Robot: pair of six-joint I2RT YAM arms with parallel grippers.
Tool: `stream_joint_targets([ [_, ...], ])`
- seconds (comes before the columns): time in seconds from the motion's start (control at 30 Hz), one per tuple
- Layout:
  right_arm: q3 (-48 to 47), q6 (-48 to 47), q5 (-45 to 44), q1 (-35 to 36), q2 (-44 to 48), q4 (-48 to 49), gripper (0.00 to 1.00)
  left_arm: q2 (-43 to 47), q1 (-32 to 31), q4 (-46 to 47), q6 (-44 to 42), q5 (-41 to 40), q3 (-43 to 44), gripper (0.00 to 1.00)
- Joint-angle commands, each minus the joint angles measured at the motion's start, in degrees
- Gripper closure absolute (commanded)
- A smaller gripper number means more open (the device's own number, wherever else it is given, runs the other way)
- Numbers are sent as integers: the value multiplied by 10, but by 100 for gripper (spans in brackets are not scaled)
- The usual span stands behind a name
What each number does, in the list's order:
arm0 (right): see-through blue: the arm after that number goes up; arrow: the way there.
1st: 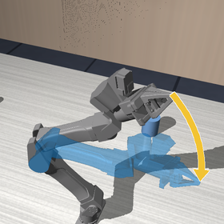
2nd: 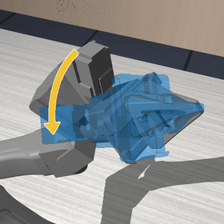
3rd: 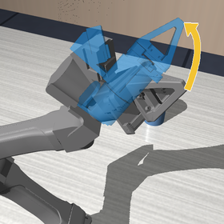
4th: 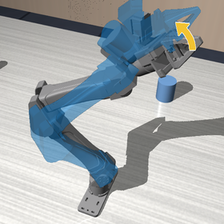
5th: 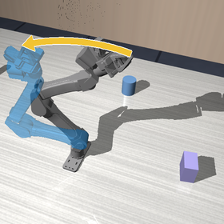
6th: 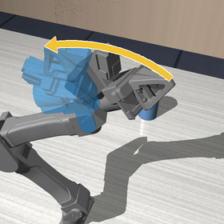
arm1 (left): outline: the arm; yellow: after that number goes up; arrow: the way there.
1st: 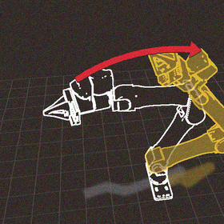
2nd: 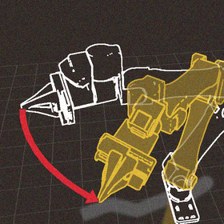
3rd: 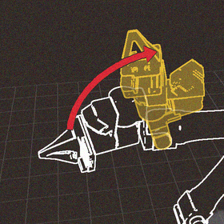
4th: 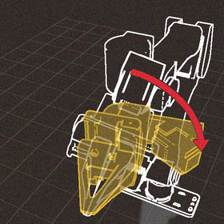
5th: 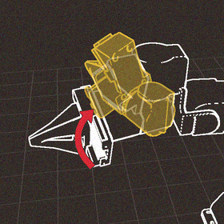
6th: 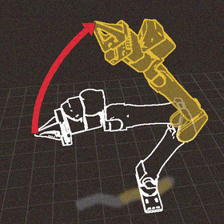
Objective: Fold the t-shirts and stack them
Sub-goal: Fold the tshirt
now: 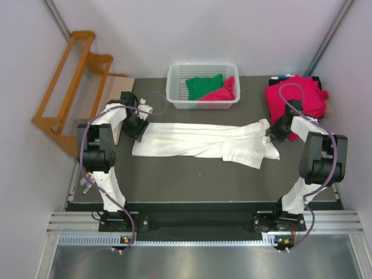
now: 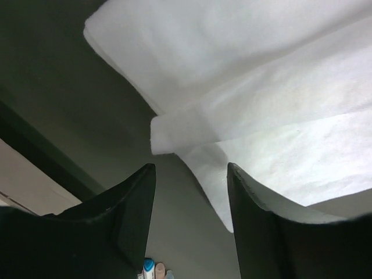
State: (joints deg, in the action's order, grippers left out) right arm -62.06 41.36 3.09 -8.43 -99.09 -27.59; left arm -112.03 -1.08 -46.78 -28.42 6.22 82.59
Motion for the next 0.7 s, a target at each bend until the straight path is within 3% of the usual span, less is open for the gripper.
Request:
stream_joint_targets([
  [0.0,-53,-26,-41,-7,21,-4,55,14,-13,22,6,-12,-8,41],
  [0.07,-69,-36,-48,-6,25,-12,41,22,-19,20,7,-12,-11,38],
  [0.27,-91,-66,-90,3,55,-33,29,61,-45,24,7,-39,-32,35],
  [0.43,-60,-66,-86,21,99,-37,28,98,-59,20,17,-57,-27,32],
  [0.67,22,-57,-35,30,137,-19,32,101,-73,-49,45,14,26,25],
])
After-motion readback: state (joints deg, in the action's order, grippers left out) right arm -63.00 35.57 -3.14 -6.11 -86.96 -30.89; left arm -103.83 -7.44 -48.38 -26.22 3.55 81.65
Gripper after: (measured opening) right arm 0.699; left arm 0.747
